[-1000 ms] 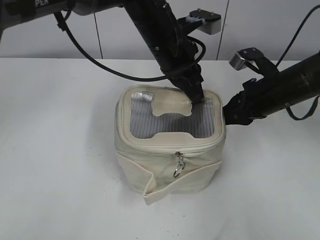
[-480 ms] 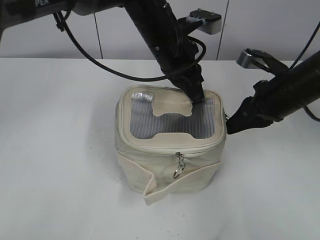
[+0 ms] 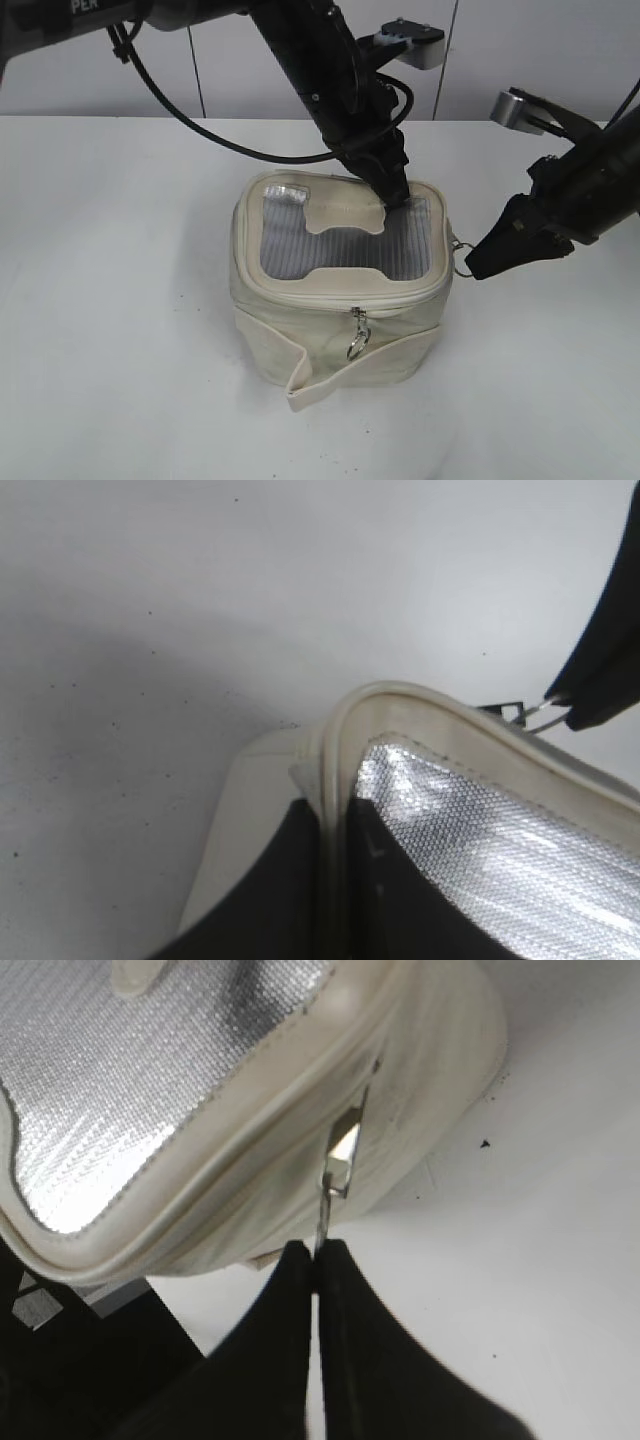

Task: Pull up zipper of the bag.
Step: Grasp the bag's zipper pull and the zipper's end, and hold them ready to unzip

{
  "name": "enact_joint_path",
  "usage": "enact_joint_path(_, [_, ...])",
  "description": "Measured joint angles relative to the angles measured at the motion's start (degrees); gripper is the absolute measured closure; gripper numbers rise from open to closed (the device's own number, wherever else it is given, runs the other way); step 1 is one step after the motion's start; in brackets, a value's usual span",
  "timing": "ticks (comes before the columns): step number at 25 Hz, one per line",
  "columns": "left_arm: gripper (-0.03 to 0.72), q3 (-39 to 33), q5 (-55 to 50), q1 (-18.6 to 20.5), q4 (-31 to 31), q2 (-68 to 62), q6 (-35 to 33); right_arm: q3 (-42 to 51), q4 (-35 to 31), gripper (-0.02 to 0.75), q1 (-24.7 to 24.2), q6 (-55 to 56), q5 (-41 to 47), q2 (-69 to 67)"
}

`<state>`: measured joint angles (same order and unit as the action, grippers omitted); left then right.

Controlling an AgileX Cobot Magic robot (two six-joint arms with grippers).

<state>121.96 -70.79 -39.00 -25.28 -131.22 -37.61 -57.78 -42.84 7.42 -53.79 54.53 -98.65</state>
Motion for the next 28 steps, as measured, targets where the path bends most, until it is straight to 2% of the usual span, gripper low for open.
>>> enact_joint_path(8, [0.644,0.0,0.0,0.0,0.0,0.0,0.0,-0.1,4.0,0.733,3.1,4.9,4.6,0.4])
enact_joint_path(19, [0.645,0.0,-0.2,0.0,0.1,0.0,1.1,4.0,6.4,0.733,7.4,9.9,8.0,8.9])
enact_joint_path(24, [0.645,0.0,-0.2,0.0,0.1,0.0,1.1,4.4,6.4,0.733,15.2,11.6,7.4,10.5])
enact_joint_path(28, [0.645,0.0,-0.3,0.0,0.1,0.0,1.3,4.3,4.4,0.733,23.4,12.1,1.3,10.5])
